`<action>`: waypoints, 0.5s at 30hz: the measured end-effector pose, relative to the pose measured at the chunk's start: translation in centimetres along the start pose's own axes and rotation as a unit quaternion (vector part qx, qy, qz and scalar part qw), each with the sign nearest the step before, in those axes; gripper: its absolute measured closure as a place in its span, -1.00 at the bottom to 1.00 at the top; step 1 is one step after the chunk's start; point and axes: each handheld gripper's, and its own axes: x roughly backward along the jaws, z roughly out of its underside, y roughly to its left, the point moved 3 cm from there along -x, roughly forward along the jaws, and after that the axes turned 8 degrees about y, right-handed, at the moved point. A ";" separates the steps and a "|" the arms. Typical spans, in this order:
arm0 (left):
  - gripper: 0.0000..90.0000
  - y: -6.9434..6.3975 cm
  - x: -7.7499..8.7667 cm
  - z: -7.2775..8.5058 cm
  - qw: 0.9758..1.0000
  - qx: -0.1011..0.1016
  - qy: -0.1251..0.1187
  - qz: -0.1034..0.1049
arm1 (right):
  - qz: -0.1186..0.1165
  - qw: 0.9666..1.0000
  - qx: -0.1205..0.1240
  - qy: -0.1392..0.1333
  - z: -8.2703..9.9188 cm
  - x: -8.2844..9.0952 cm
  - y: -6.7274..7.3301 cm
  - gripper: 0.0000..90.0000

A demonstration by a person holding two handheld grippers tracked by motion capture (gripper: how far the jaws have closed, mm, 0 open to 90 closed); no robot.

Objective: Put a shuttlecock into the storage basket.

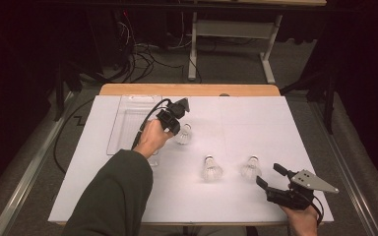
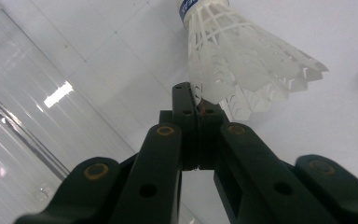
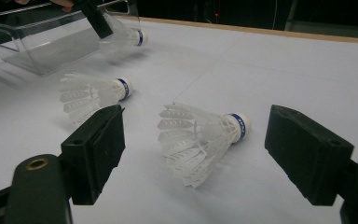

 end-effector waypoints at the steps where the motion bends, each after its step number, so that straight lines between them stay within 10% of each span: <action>1: 0.99 0.0 0.0 0.0 1.000 -0.002 0.001 -0.001 | 0.000 1.000 -0.001 0.000 0.0 0.0 0.0 -0.54; 15: 0.99 -0.1 1.0 0.6 1.000 -0.001 -0.014 0.008 | -0.002 1.000 0.000 0.000 0.0 0.0 0.1 -0.54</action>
